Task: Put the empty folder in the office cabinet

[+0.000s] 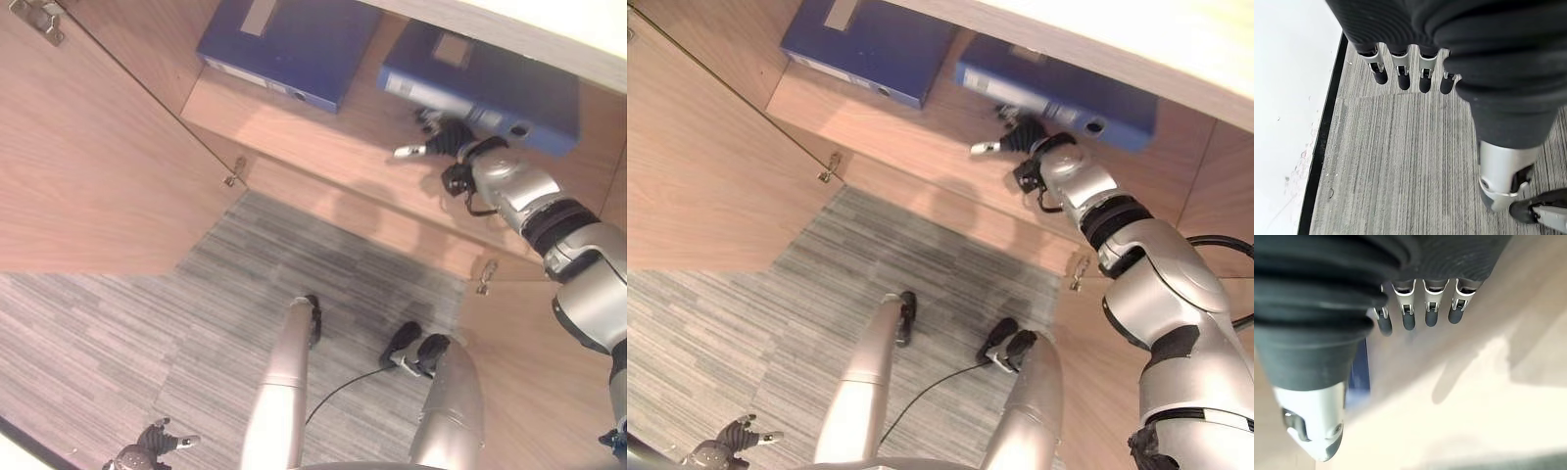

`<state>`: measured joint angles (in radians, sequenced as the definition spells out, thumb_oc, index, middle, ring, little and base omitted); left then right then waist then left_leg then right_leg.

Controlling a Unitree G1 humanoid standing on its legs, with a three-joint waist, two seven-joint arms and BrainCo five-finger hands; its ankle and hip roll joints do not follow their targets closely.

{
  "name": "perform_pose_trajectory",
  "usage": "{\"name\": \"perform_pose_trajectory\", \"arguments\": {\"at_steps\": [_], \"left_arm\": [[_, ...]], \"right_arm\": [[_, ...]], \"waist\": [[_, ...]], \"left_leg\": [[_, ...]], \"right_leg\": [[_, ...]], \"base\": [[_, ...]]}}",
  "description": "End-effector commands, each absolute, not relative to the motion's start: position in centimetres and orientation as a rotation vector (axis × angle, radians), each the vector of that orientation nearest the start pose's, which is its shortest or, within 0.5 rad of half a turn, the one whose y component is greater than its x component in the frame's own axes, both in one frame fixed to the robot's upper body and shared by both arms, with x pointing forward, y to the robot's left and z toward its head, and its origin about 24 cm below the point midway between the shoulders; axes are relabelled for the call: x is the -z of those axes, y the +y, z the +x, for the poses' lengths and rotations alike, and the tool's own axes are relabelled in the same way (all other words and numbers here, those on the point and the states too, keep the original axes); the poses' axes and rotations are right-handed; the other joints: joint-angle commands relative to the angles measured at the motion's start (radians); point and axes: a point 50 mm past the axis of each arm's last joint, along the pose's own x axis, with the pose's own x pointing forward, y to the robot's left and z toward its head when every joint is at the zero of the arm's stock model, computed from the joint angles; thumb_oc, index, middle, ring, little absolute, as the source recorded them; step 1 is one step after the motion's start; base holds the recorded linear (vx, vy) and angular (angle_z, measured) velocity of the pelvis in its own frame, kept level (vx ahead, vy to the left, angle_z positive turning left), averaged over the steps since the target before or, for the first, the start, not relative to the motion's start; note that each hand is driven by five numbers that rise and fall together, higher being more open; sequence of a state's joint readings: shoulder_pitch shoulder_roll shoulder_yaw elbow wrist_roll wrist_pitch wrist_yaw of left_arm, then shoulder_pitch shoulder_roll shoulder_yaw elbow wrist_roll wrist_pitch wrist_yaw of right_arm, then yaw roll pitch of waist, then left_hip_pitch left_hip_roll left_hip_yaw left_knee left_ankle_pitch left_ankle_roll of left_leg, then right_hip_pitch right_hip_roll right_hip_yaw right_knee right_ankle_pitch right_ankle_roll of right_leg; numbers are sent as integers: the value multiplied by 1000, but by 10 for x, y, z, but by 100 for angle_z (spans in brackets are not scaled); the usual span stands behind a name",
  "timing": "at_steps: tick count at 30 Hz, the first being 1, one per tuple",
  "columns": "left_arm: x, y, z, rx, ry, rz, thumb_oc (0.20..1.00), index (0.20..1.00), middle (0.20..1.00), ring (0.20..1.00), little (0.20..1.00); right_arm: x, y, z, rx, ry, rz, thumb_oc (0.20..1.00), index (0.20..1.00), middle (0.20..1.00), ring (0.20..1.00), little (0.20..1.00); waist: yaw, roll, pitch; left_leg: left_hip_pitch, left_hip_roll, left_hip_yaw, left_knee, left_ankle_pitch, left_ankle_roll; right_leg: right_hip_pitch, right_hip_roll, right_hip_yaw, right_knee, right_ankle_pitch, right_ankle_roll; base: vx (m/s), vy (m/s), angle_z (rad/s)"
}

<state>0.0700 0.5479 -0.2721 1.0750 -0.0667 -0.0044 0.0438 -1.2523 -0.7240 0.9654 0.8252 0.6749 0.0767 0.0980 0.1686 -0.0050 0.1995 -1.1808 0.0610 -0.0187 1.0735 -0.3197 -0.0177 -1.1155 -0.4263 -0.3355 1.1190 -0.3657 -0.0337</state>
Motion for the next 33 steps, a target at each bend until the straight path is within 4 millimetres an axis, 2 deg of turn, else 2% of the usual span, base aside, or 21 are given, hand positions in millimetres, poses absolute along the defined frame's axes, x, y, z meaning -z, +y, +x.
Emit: {"name": "perform_pose_trajectory", "arguments": {"at_steps": [1,3,7,12,18,21,22,24,27,33], "left_arm": [[112,358,60,-155,1274,687,1000,1000,1000,1000,1000],[112,357,59,-151,1277,686,1000,1000,1000,1000,1000],[110,361,60,-153,1272,693,1000,1000,1000,1000,1000],[108,363,63,-152,1265,711,1000,1000,1000,1000,1000],[106,364,71,-159,1245,720,1000,1000,1000,1000,1000],[103,364,83,-149,1217,750,1000,1000,1000,1000,1000],[102,365,90,-142,1208,766,1000,1000,1000,1000,1000],[101,366,93,-143,1207,777,1000,1000,1000,1000,1000],[98,367,102,-140,1198,812,1000,1000,1000,1000,1000],[95,369,113,-139,1193,847,1000,1000,1000,1000,1000]], "right_arm": [[-259,-183,407,-295,-120,-703,1000,1000,1000,1000,1000],[-259,-184,405,-309,-118,-739,1000,1000,1000,1000,1000],[-252,-189,401,-349,-63,-944,1000,1000,1000,1000,1000],[-246,-192,400,-369,-19,-1066,1000,1000,1000,1000,1000],[-234,-184,401,-395,5,-1186,1000,1000,1000,1000,1000],[-215,-171,403,-467,70,-1331,1000,1000,1000,1000,1000],[-202,-166,405,-485,104,-1367,1000,1000,1000,1000,1000],[-198,-164,405,-491,109,-1381,1000,1000,1000,1000,1000],[-175,-157,404,-531,147,-1386,1000,1000,1000,1000,1000],[-114,-166,402,-496,330,-1408,1000,1000,1000,1000,1000]], "waist": [[49,-8,1],[48,-9,0],[45,-15,-1],[45,-18,-3],[46,-23,-4],[48,-38,1],[51,-45,2],[52,-46,6],[63,-54,10],[97,-62,52]], "left_leg": [[15,26,22,-103,20,16],[14,28,21,-103,20,15],[11,32,19,-96,16,14],[12,37,20,-101,17,13],[25,42,22,-129,31,11],[85,50,20,-200,53,6],[138,49,21,-242,67,4],[165,46,20,-263,72,4],[253,39,16,-330,94,-4],[485,34,4,-512,164,-29]], "right_leg": [[77,-13,47,-58,-17,29],[77,-15,45,-58,-17,29],[75,-16,46,-55,-18,29],[75,-15,44,-60,-15,29],[90,-16,34,-86,4,37],[148,-6,22,-155,33,54],[198,4,13,-198,50,58],[226,7,6,-218,57,60],[320,22,-19,-282,75,72],[579,72,-82,-468,129,102]], "base": [[0,0,0],[0,0,0],[0,0,0],[0,0,0],[0,0,0],[-48,-66,-6],[-45,-64,-12],[-23,-47,-5],[-16,-79,1],[-24,-95,11]]}}
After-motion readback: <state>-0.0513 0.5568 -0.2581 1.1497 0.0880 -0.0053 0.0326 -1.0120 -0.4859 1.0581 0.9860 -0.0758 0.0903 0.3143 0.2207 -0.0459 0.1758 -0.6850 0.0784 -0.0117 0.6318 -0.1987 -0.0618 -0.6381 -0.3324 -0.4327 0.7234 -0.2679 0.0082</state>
